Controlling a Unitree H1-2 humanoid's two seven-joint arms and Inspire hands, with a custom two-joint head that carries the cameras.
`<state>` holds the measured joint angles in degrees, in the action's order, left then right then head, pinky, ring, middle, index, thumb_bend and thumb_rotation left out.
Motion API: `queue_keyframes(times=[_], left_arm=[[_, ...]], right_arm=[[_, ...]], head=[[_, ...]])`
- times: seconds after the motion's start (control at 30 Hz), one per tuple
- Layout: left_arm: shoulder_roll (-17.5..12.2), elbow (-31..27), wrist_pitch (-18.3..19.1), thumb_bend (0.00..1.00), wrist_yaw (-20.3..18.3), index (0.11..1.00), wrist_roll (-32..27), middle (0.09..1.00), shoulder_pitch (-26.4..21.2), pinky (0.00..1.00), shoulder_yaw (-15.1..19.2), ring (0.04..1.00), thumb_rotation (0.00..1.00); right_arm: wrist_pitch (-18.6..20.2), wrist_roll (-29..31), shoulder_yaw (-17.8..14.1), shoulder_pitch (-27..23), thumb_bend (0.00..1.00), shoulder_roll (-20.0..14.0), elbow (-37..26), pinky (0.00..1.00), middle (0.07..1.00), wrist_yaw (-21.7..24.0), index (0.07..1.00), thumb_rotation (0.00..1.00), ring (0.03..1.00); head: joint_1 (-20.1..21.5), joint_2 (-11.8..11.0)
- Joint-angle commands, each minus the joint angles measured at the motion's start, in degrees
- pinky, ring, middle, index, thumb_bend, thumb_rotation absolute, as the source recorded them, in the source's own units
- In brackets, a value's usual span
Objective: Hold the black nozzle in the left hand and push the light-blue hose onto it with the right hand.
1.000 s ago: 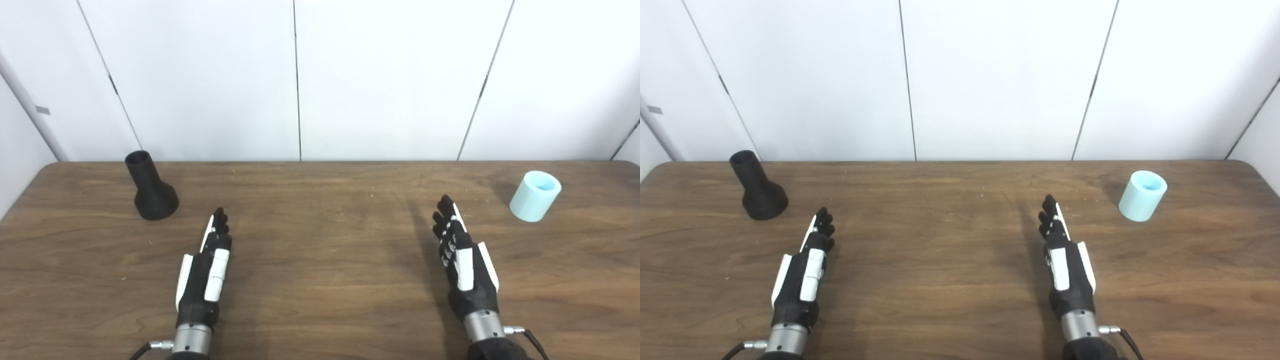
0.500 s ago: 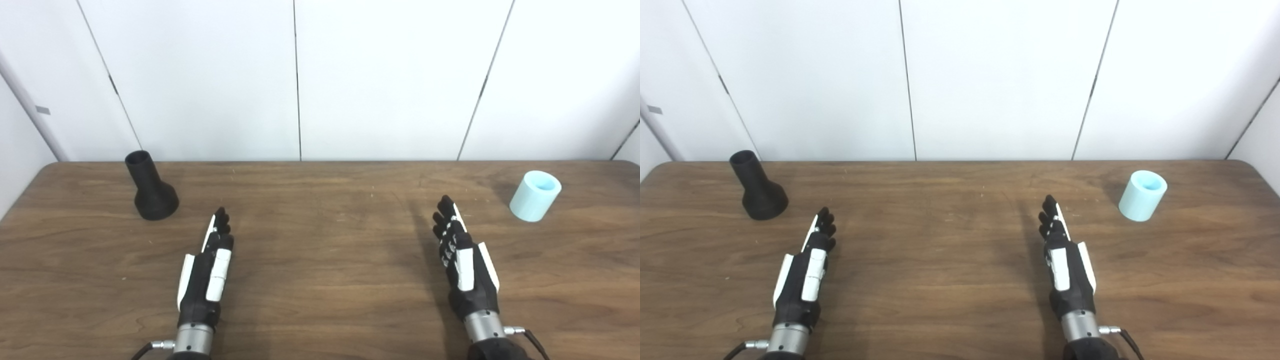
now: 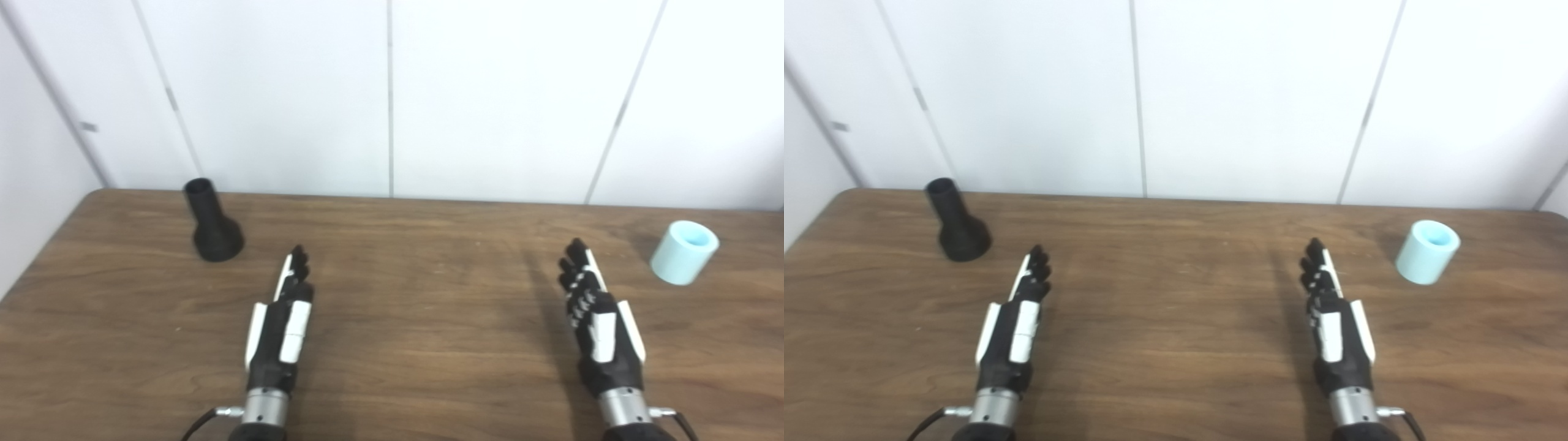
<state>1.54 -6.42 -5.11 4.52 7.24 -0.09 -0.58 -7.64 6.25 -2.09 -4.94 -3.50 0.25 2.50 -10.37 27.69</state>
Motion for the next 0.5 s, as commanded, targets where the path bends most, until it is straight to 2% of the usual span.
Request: queue_keyframes(times=[0.0, 0.47], left_arm=[[1.2, 1.8, -2.8, 0.73, 0.7, 1.000, 0.4, 1.000, 0.1, 1.00, -0.9, 1.000, 1.00], [0.5, 5.0, -7.3, 0.72, 1.7, 1.000, 2.1, 1.000, 0.7, 1.00, -0.9, 1.000, 1.00]], right_arm=[[-3.1, 1.1, -0.8, 1.5, 0.72, -0.8, 3.2, 1.00, 1.000, 1.2, 1.000, 1.00, 1.000], [-6.4, 1.3, -1.0, 2.0, 0.70, -0.3, 6.4, 0.99, 1.000, 2.1, 1.000, 1.00, 1.000]], head=[[-0.2, -0.3], [0.6, -3.5]])
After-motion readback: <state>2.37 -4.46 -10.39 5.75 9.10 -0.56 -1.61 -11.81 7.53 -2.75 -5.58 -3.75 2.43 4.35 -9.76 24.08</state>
